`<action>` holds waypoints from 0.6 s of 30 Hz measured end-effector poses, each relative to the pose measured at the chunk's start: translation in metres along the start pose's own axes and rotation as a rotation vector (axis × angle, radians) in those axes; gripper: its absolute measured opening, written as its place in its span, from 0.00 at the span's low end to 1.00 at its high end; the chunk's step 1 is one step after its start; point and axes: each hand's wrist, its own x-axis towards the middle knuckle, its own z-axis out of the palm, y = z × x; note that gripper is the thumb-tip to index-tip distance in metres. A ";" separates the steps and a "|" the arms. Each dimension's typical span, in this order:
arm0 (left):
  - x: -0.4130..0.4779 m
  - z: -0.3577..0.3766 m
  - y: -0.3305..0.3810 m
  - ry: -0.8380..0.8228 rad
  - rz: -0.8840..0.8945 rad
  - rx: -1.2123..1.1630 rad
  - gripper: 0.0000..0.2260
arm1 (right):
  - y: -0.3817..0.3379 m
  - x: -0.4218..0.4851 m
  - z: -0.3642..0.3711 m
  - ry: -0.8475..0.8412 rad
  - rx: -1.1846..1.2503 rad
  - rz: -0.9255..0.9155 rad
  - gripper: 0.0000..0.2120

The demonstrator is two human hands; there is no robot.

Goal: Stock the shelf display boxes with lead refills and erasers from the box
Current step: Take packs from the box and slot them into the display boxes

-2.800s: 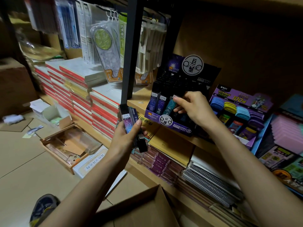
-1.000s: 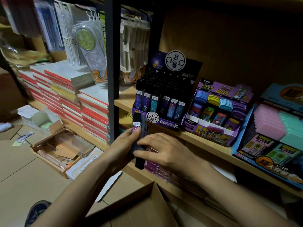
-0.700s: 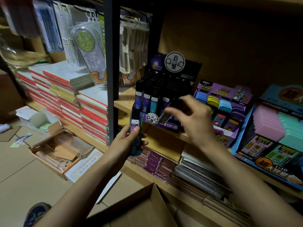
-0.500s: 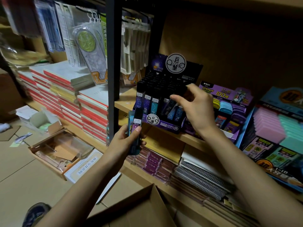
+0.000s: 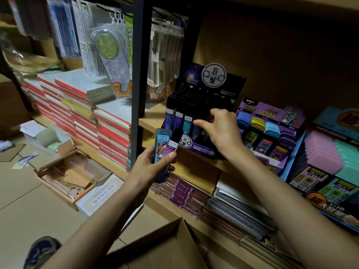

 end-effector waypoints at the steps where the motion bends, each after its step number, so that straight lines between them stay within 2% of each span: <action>1: 0.000 0.001 0.000 -0.007 0.005 0.002 0.23 | -0.001 0.001 0.001 -0.021 -0.024 0.018 0.17; 4: -0.003 0.003 0.001 -0.022 0.021 0.005 0.20 | -0.005 0.001 0.001 -0.059 -0.149 0.036 0.20; 9: -0.005 0.003 0.003 -0.027 0.017 0.005 0.23 | -0.005 -0.018 -0.011 -0.039 -0.272 -0.024 0.21; 11: -0.005 0.005 0.004 -0.036 0.025 -0.001 0.22 | -0.005 -0.034 -0.015 -0.060 -0.032 -0.001 0.17; 14: -0.006 0.011 0.004 -0.075 0.046 0.007 0.18 | -0.013 -0.061 -0.014 -0.262 0.478 0.142 0.09; 16: -0.006 0.015 0.003 -0.102 0.061 0.015 0.16 | -0.015 -0.074 -0.007 -0.366 0.623 0.221 0.06; 18: -0.006 0.017 0.001 -0.117 0.074 0.024 0.15 | -0.016 -0.079 -0.002 -0.364 0.696 0.299 0.09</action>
